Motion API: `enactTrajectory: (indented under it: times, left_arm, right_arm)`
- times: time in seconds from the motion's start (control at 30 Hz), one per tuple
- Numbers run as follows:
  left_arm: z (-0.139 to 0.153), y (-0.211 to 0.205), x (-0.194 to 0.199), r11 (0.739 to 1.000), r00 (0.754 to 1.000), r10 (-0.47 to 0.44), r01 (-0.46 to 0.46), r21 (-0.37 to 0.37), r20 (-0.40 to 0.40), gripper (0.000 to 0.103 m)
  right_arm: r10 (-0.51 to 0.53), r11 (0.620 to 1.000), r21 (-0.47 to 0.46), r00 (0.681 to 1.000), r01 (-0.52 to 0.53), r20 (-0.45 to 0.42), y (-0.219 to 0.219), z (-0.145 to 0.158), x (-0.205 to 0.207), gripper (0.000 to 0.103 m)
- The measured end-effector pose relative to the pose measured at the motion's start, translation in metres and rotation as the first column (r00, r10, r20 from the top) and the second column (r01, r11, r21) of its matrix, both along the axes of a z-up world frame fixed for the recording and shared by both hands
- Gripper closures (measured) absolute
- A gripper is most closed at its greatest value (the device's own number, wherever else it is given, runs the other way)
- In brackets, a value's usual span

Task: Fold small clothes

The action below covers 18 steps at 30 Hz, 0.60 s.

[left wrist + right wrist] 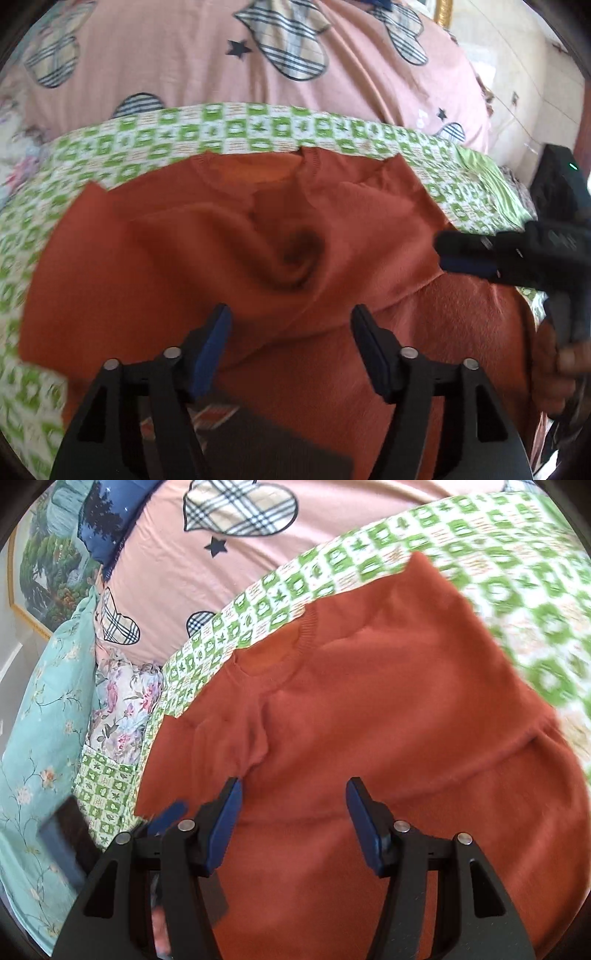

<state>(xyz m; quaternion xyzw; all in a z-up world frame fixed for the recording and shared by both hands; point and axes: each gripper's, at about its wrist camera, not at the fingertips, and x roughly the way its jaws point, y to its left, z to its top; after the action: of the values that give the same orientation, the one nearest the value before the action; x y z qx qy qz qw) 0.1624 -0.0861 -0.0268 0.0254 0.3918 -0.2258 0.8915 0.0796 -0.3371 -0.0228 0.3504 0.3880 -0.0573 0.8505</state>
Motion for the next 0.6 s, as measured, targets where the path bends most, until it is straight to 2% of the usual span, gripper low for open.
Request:
enactTrajectory:
  times: [0.13,0.23,0.33,0.43,0.47,0.53,0.6]
  left_arm:
    - [0.003,0.057,-0.023,0.990,0.991,0.137,-0.137,0.011,0.000,0.033]
    - [-0.001,0.105,-0.027,0.954,0.956,0.294,-0.293,0.059,0.005,0.033]
    - [-0.011,0.147,-0.013,0.916,0.915,0.398,-0.395,0.066,-0.059,0.034]
    - [-0.016,0.161,0.004,0.903,0.900,0.429,-0.424,0.069,-0.080,0.035]
    - [-0.017,0.162,0.011,0.903,0.899,0.429,-0.424,0.070,-0.082,0.035]
    - [-0.020,0.157,0.025,0.903,0.900,0.427,-0.420,0.091,-0.086,0.035]
    - [-0.025,0.150,0.036,0.901,0.899,0.429,-0.420,0.107,-0.084,0.036]
  right_arm:
    - [0.049,0.999,-0.020,0.999,-0.049,-0.007,0.013,-0.002,0.040,0.043]
    - [0.064,0.998,-0.023,0.997,-0.065,-0.031,0.017,-0.011,0.071,0.043]
    - [0.084,0.996,-0.019,0.995,-0.086,-0.058,0.017,-0.026,0.101,0.045]
    - [0.113,0.993,-0.023,0.991,-0.115,-0.065,0.017,-0.026,0.117,0.096]
    - [0.105,0.994,-0.035,0.994,-0.107,-0.040,0.016,-0.019,0.114,0.096]
    - [0.063,0.995,-0.075,0.996,-0.058,0.066,0.008,0.008,0.097,0.096]
    - [-0.021,0.994,-0.102,0.983,0.040,0.182,-0.008,0.036,0.064,0.096]
